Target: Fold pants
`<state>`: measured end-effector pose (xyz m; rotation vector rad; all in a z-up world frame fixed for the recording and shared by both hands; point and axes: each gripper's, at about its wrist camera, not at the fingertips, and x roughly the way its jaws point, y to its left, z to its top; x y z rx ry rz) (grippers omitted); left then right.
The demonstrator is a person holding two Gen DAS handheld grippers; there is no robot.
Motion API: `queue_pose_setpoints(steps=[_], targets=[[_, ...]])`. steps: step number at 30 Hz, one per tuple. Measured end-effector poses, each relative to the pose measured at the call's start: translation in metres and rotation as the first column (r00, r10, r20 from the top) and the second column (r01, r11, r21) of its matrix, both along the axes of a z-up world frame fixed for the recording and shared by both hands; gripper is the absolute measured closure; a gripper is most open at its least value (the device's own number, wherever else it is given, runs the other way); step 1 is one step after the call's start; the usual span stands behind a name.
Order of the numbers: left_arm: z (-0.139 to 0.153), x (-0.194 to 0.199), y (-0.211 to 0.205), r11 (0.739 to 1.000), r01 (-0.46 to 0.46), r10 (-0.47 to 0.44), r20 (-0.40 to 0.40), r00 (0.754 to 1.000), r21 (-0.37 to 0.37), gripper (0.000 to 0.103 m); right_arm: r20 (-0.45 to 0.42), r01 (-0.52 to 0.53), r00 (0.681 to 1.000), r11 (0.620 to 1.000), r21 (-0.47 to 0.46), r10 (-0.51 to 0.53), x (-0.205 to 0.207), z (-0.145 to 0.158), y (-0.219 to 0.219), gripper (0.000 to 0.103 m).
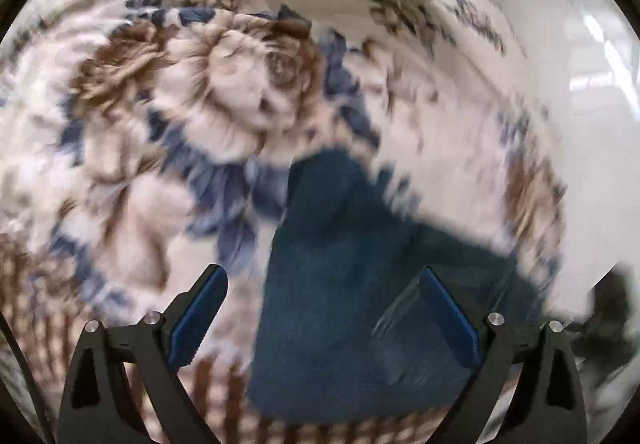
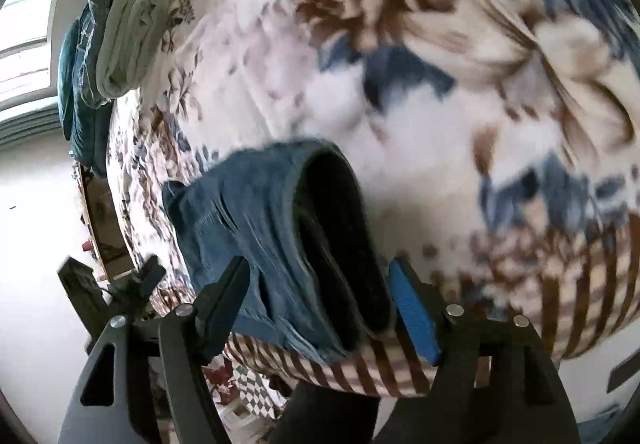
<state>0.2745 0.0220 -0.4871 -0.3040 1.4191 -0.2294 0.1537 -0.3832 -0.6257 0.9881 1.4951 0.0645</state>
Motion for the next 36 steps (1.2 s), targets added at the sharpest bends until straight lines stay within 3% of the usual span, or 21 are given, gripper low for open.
queue_pose_setpoints(steps=[2, 5, 6, 9, 11, 14, 17, 18, 20, 22, 23, 24, 25, 27, 29, 31, 32, 34, 35, 36], targets=[[-0.032, 0.038, -0.005, 0.994, 0.002, -0.017, -0.134, 0.991, -0.108, 0.004, -0.008, 0.002, 1.000, 1.000, 0.003, -0.002, 0.015, -0.009, 0.000, 0.029], [-0.076, 0.071, -0.021, 0.984, 0.022, -0.071, -0.276, 0.959, -0.176, 0.007, -0.029, 0.008, 1.000, 1.000, 0.014, -0.008, 0.034, -0.023, 0.016, 0.057], [-0.082, 0.076, -0.028, 0.984, 0.054, -0.100, -0.279, 0.955, -0.169, 0.011, -0.029, 0.019, 0.999, 1.000, 0.018, -0.018, 0.045, -0.026, 0.020, 0.066], [-0.082, 0.078, -0.047, 0.973, 0.222, -0.230, -0.235, 0.944, -0.060, 0.050, -0.042, 0.046, 0.998, 0.998, -0.049, -0.048, 0.052, -0.026, 0.021, 0.076], [-0.079, 0.076, -0.043, 0.962, 0.265, -0.272, -0.218, 0.937, -0.063, 0.057, -0.055, 0.090, 0.994, 0.994, -0.059, -0.094, 0.053, -0.028, 0.018, 0.077], [-0.079, 0.081, -0.036, 0.957, 0.287, -0.287, -0.210, 0.935, -0.030, 0.056, -0.069, 0.101, 0.992, 0.993, -0.065, -0.106, 0.056, -0.033, 0.023, 0.077], [-0.064, 0.090, -0.051, 0.926, 0.360, -0.351, -0.087, 0.932, 0.114, 0.057, -0.093, 0.070, 0.992, 0.990, -0.124, -0.082, 0.063, -0.031, 0.031, 0.077], [-0.058, 0.096, -0.049, 0.926, 0.342, -0.337, -0.053, 0.940, 0.161, 0.057, -0.099, 0.061, 0.992, 0.988, -0.143, -0.075, 0.066, -0.029, 0.032, 0.077], [-0.050, 0.113, -0.036, 0.945, 0.274, -0.276, -0.015, 0.961, 0.179, 0.058, -0.112, 0.045, 0.992, 0.984, -0.174, -0.065, 0.070, -0.028, 0.033, 0.077], [-0.047, 0.132, -0.012, 0.984, 0.174, -0.173, -0.033, 0.984, 0.046, 0.057, -0.125, 0.038, 0.990, 0.986, -0.162, -0.059, 0.068, -0.030, 0.030, 0.077], [-0.046, 0.137, -0.003, 0.990, 0.137, -0.138, -0.051, 0.989, -0.022, 0.056, -0.124, 0.029, 0.991, 0.988, -0.150, -0.047, 0.069, -0.029, 0.030, 0.075], [-0.044, 0.139, 0.002, 0.990, 0.109, -0.115, -0.069, 0.991, -0.083, 0.051, -0.119, 0.023, 0.992, 0.990, -0.136, -0.039, 0.069, -0.028, 0.029, 0.068], [-0.042, 0.138, 0.006, 0.983, 0.086, -0.101, -0.086, 0.991, -0.164, 0.037, -0.120, 0.026, 0.992, 0.992, -0.125, -0.041, 0.068, -0.025, 0.028, 0.062], [-0.036, 0.128, 0.008, 0.957, 0.085, -0.117, -0.101, 0.988, -0.278, 0.025, -0.101, 0.035, 0.994, 0.994, -0.101, -0.046, 0.066, -0.017, 0.025, 0.035], [-0.038, 0.113, -0.006, 0.950, 0.152, -0.188, -0.109, 0.976, -0.274, 0.022, -0.063, 0.048, 0.997, 0.994, -0.095, -0.054, 0.065, -0.008, 0.023, 0.033], [-0.055, 0.101, -0.025, 0.951, 0.221, -0.256, -0.152, 0.955, -0.215, 0.022, -0.051, 0.016, 0.998, 0.997, -0.080, -0.020, 0.069, -0.008, 0.028, 0.033], [-0.065, 0.099, -0.032, 0.954, 0.238, -0.270, -0.176, 0.947, -0.183, 0.022, -0.059, 0.001, 0.998, 0.997, -0.073, -0.005, 0.071, -0.011, 0.031, 0.033], [-0.078, 0.092, -0.037, 0.958, 0.255, -0.277, -0.187, 0.943, -0.134, 0.024, -0.068, -0.012, 0.998, 0.999, -0.040, 0.010, 0.072, -0.024, 0.037, 0.059], [-0.081, 0.090, -0.037, 0.961, 0.259, -0.272, -0.170, 0.947, -0.093, 0.026, -0.083, -0.017, 0.996, 0.998, -0.066, 0.012, 0.071, -0.028, 0.037, 0.076], [-0.084, 0.089, -0.038, 0.962, 0.266, -0.273, -0.162, 0.948, -0.064, 0.035, -0.094, -0.013, 0.996, 0.996, -0.083, 0.005, 0.068, -0.031, 0.035, 0.080]])
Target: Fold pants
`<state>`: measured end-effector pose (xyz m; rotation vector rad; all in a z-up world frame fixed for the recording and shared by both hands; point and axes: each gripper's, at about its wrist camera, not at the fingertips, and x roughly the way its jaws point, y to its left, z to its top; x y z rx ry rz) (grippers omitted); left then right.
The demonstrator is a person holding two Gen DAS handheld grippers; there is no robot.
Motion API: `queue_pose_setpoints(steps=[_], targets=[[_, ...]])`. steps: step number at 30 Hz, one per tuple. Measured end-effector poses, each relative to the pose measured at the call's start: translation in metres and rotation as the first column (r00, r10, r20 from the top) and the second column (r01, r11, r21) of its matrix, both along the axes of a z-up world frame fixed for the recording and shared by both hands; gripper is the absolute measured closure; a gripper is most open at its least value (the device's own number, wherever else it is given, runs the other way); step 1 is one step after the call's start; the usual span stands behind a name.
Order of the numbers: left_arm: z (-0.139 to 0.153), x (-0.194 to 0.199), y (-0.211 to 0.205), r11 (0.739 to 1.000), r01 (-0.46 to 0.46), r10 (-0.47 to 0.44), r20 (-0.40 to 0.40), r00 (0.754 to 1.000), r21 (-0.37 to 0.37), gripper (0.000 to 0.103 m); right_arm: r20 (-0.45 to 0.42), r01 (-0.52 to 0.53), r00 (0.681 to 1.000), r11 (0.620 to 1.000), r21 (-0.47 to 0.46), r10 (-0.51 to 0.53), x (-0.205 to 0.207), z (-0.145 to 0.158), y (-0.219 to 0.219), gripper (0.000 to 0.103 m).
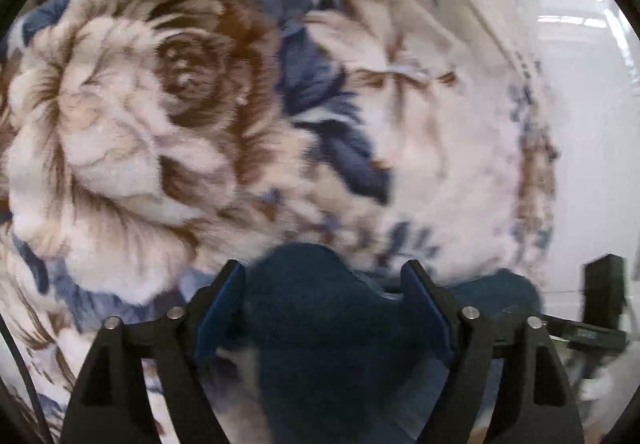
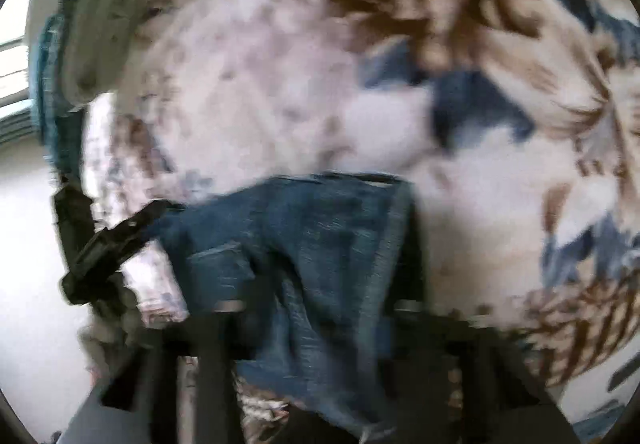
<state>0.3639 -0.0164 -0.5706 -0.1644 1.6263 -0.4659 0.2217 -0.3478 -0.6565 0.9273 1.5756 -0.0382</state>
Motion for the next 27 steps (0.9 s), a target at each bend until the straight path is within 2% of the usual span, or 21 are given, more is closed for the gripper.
queue_pose_setpoints(steps=[3, 5, 7, 8, 9, 11, 13, 15, 18, 20, 22, 24, 27], targets=[[-0.011, -0.003, -0.001, 0.999, -0.006, 0.006, 0.003, 1.000, 0.032, 0.034, -0.042, 0.025, 0.999, 0.999, -0.028, -0.026, -0.020, -0.007, -0.015, 0.081], [-0.005, -0.005, -0.010, 0.998, 0.008, -0.010, 0.021, 1.000, 0.064, 0.034, -0.087, -0.008, 0.996, 1.000, 0.016, 0.010, -0.029, -0.020, -0.011, 0.078], [0.001, -0.009, -0.024, 0.996, -0.001, 0.000, 0.013, 1.000, 0.085, 0.034, -0.103, -0.061, 0.992, 0.997, 0.049, 0.065, -0.029, -0.021, -0.006, 0.064], [0.009, -0.009, -0.028, 0.997, -0.013, 0.012, 0.012, 1.000, 0.081, 0.034, -0.101, -0.083, 0.991, 0.995, 0.056, 0.088, -0.026, -0.017, -0.006, 0.049], [0.018, -0.011, -0.027, 0.998, -0.035, 0.034, 0.029, 0.999, 0.057, 0.032, -0.094, -0.094, 0.991, 0.994, 0.061, 0.100, -0.022, -0.011, -0.007, 0.038], [0.040, -0.019, -0.022, 0.997, -0.080, 0.078, 0.065, 0.995, 0.024, 0.028, -0.023, -0.076, 0.997, 0.993, 0.087, 0.078, -0.011, 0.006, -0.018, 0.032], [0.054, -0.033, -0.022, 0.994, -0.104, 0.105, 0.078, 0.991, -0.013, 0.027, 0.024, -0.030, 0.999, 0.992, 0.119, 0.027, 0.007, 0.012, -0.033, 0.032], [0.054, -0.045, -0.026, 0.994, -0.108, 0.109, 0.062, 0.992, -0.030, 0.027, 0.012, -0.014, 1.000, 0.991, 0.133, 0.013, 0.023, 0.001, -0.040, 0.031], [0.038, -0.063, -0.027, 0.993, -0.112, 0.112, 0.000, 0.994, -0.031, 0.027, -0.138, 0.000, 0.990, 0.982, 0.190, 0.026, 0.040, -0.044, -0.038, 0.034], [0.034, -0.072, -0.034, 0.994, -0.111, 0.111, 0.013, 0.994, -0.005, 0.026, -0.167, 0.030, 0.986, 0.962, 0.272, 0.017, 0.043, -0.061, -0.033, 0.039], [0.036, -0.077, -0.035, 0.995, -0.096, 0.096, 0.035, 0.995, 0.000, 0.026, -0.180, 0.035, 0.983, 0.948, 0.316, 0.024, 0.043, -0.062, -0.033, 0.039], [0.039, -0.078, -0.037, 0.994, -0.106, 0.106, 0.038, 0.994, -0.015, 0.026, -0.175, -0.017, 0.983, 0.971, 0.239, 0.061, 0.042, -0.054, -0.040, 0.038], [0.040, -0.081, -0.039, 0.995, -0.102, 0.102, 0.039, 0.994, -0.002, 0.026, -0.198, 0.062, 0.980, 0.950, 0.306, 0.000, 0.029, -0.061, -0.050, 0.038]])
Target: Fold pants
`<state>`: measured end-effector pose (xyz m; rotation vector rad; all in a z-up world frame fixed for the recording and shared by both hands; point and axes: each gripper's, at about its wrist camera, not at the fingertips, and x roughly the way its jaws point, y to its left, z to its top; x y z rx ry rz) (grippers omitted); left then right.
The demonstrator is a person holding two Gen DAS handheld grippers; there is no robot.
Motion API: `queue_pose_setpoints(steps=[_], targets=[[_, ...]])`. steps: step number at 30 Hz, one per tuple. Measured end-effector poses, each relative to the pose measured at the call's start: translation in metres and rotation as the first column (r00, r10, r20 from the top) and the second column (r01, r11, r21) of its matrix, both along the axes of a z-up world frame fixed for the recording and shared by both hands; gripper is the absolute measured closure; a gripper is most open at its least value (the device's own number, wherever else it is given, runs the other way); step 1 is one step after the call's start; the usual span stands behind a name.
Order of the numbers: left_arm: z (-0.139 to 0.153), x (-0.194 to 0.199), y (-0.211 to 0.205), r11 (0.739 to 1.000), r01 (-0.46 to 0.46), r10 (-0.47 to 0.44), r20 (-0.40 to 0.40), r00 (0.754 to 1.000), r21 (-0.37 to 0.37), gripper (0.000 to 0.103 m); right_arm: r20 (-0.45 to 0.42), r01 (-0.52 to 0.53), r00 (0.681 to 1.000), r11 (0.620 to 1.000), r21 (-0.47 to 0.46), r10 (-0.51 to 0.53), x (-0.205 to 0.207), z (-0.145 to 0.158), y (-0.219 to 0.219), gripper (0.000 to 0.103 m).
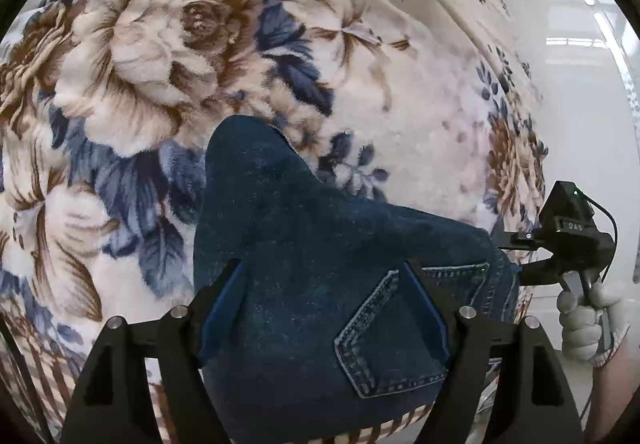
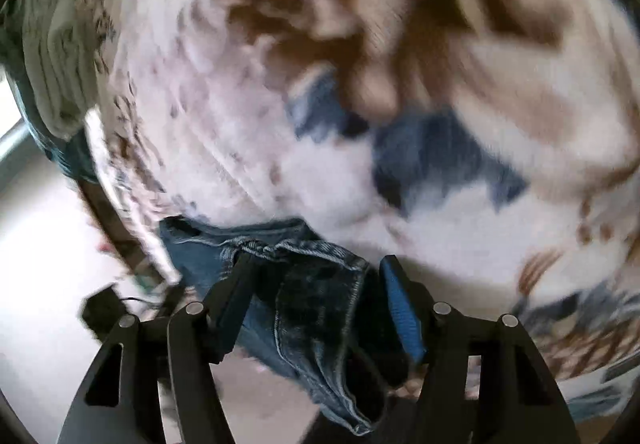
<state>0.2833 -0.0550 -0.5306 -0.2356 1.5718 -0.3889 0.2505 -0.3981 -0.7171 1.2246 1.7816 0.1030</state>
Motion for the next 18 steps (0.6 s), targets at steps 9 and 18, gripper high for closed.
queue_pose_setpoints(steps=[9, 18], targets=[[-0.008, -0.014, -0.012, 0.982, 0.142, -0.149, 0.046, 0.988, 0.124, 0.026, 0.140, -0.047, 0.987, 0.976, -0.213, 0.078, 0.020, 0.043, 0.024, 0.067], [0.003, -0.018, -0.005, 0.990, 0.093, -0.099, 0.053, 0.994, 0.107, 0.023, 0.196, -0.115, 0.964, 0.945, -0.307, 0.181, 0.015, 0.065, 0.014, 0.038]])
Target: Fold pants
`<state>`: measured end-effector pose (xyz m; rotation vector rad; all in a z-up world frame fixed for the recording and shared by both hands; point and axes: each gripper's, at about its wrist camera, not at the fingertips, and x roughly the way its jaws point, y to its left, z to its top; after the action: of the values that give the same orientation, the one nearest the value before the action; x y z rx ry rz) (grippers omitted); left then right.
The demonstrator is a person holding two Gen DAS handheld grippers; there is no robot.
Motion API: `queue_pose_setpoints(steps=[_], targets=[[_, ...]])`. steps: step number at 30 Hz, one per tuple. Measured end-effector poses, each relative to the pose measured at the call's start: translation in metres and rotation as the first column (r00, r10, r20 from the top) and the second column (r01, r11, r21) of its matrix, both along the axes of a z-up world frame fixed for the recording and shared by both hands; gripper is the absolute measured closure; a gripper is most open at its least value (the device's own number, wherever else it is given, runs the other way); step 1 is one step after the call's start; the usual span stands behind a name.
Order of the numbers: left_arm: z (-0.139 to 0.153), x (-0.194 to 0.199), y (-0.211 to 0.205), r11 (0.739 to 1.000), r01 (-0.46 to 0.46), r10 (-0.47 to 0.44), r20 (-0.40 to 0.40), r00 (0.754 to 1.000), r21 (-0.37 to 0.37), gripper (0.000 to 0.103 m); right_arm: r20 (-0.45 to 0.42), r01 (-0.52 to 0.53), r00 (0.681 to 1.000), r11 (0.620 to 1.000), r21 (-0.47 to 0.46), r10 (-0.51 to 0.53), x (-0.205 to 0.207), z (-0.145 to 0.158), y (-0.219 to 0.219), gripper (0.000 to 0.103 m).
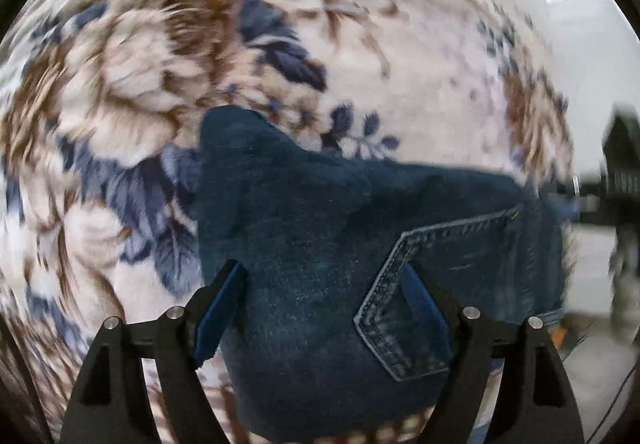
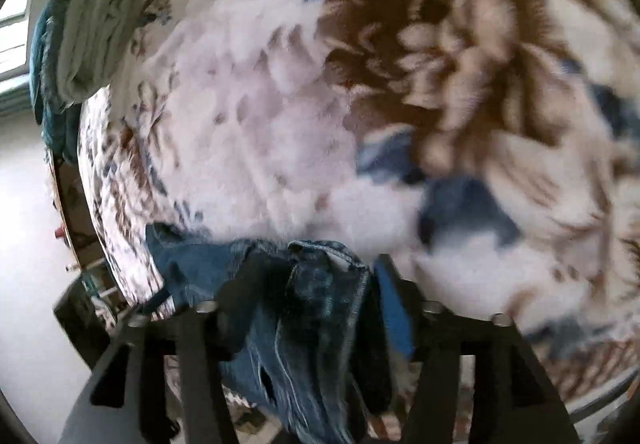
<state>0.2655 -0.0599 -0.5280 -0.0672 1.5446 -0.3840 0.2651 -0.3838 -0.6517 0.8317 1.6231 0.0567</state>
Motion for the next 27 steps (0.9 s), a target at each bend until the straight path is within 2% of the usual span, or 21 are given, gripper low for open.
queue_pose_setpoints(steps=[2, 4, 7, 9, 10, 11, 15, 16, 19, 21, 23, 25, 26, 27], targets=[[0.006, -0.004, 0.013, 0.998, -0.057, 0.057, 0.002, 0.998, -0.021, 0.023, -0.016, -0.029, 0.999, 0.999, -0.042, 0.028, -0.023, 0.019, -0.005, 0.034], [0.003, -0.010, 0.020, 0.995, -0.087, 0.086, -0.030, 0.996, -0.041, 0.023, -0.053, -0.021, 0.998, 0.998, -0.053, 0.018, -0.052, 0.027, -0.003, 0.034], [-0.007, -0.024, 0.024, 0.993, -0.114, 0.112, -0.066, 0.991, -0.025, 0.023, -0.111, 0.041, 0.993, 0.996, 0.081, -0.031, -0.091, 0.013, 0.009, 0.036], [-0.013, -0.032, 0.022, 0.995, -0.102, 0.103, -0.063, 0.993, 0.011, 0.022, -0.117, 0.078, 0.991, 0.992, 0.096, -0.067, -0.105, 0.001, 0.019, 0.076], [-0.015, -0.035, 0.021, 0.995, -0.093, 0.095, -0.061, 0.994, 0.025, 0.022, -0.111, 0.114, 0.989, 0.987, 0.115, -0.101, -0.111, -0.001, 0.023, 0.078], [-0.016, -0.036, 0.019, 0.996, -0.081, 0.083, -0.057, 0.995, 0.035, 0.022, -0.093, 0.129, 0.989, 0.984, 0.123, -0.118, -0.115, 0.004, 0.028, 0.085], [-0.024, -0.038, 0.018, 0.997, -0.052, 0.055, -0.068, 0.996, 0.052, 0.019, -0.020, 0.176, 0.984, 0.971, 0.164, -0.175, -0.128, 0.036, 0.031, 0.086], [-0.027, -0.039, 0.018, 0.998, -0.051, 0.054, -0.077, 0.996, 0.047, 0.018, -0.017, 0.186, 0.983, 0.972, 0.143, -0.185, -0.132, 0.039, 0.027, 0.086], [-0.031, -0.040, 0.019, 0.998, -0.047, 0.051, -0.090, 0.995, 0.046, 0.016, -0.086, 0.164, 0.983, 0.986, 0.022, -0.161, -0.143, 0.014, 0.011, 0.087], [-0.035, -0.041, 0.022, 0.998, -0.052, 0.055, -0.106, 0.993, 0.031, 0.015, -0.144, 0.163, 0.977, 0.986, 0.033, -0.157, -0.143, -0.012, 0.009, 0.087], [-0.037, -0.038, 0.028, 0.997, -0.074, 0.073, -0.122, 0.990, 0.001, 0.015, -0.170, 0.172, 0.972, 0.983, 0.063, -0.160, -0.143, -0.028, 0.005, 0.081], [-0.032, -0.037, 0.033, 0.997, -0.077, 0.073, -0.120, 0.990, -0.030, 0.015, -0.142, 0.094, 0.986, 0.993, 0.064, -0.084, -0.133, -0.022, 0.007, 0.055], [-0.027, -0.037, 0.037, 0.995, -0.070, 0.063, -0.107, 0.992, -0.066, 0.015, -0.107, 0.070, 0.992, 0.996, 0.051, -0.064, -0.130, -0.014, 0.004, 0.023], [-0.023, -0.036, 0.039, 0.993, -0.071, 0.063, -0.093, 0.994, -0.091, 0.015, -0.056, 0.069, 0.996, 0.996, 0.052, -0.066, -0.128, -0.006, -0.001, 0.010]])
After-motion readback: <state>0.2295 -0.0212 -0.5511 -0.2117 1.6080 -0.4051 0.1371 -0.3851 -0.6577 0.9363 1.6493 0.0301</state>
